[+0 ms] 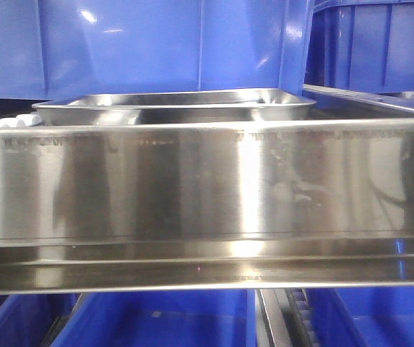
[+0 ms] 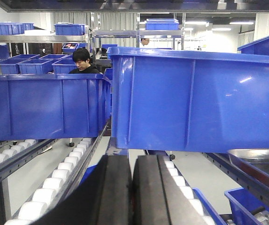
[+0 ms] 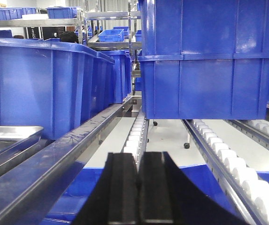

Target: Stack silver trays without gaps

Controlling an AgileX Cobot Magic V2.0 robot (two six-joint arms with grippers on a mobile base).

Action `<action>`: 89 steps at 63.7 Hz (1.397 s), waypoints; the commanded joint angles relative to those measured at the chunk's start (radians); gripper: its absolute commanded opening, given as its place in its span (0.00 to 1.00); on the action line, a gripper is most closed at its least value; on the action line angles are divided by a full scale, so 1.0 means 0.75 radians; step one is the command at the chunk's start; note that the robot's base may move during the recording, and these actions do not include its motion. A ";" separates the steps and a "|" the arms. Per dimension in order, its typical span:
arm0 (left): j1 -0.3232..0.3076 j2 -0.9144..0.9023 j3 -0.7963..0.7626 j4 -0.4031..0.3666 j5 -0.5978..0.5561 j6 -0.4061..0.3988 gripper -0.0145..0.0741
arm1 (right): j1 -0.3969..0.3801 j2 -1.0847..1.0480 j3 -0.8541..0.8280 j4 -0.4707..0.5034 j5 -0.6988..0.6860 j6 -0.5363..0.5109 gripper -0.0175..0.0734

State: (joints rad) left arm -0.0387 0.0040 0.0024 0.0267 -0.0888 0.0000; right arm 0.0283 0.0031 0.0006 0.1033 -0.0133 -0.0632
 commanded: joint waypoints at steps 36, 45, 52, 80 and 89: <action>-0.004 -0.005 -0.003 -0.006 -0.016 0.000 0.17 | 0.003 -0.004 -0.001 0.001 -0.028 -0.011 0.11; -0.004 -0.005 -0.003 -0.006 -0.016 0.000 0.17 | 0.003 -0.004 -0.001 0.001 -0.028 -0.011 0.11; -0.004 -0.005 -0.003 -0.006 -0.016 0.000 0.17 | 0.003 -0.004 -0.001 0.001 -0.028 -0.011 0.11; -0.004 -0.005 -0.003 -0.006 -0.016 0.000 0.17 | 0.003 -0.004 -0.001 0.001 -0.028 -0.011 0.11; -0.004 -0.005 -0.003 -0.006 -0.035 0.000 0.17 | 0.003 -0.004 -0.001 0.001 -0.028 -0.011 0.11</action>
State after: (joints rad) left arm -0.0387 0.0040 0.0024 0.0267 -0.0888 0.0000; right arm 0.0283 0.0031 0.0006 0.1033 -0.0133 -0.0632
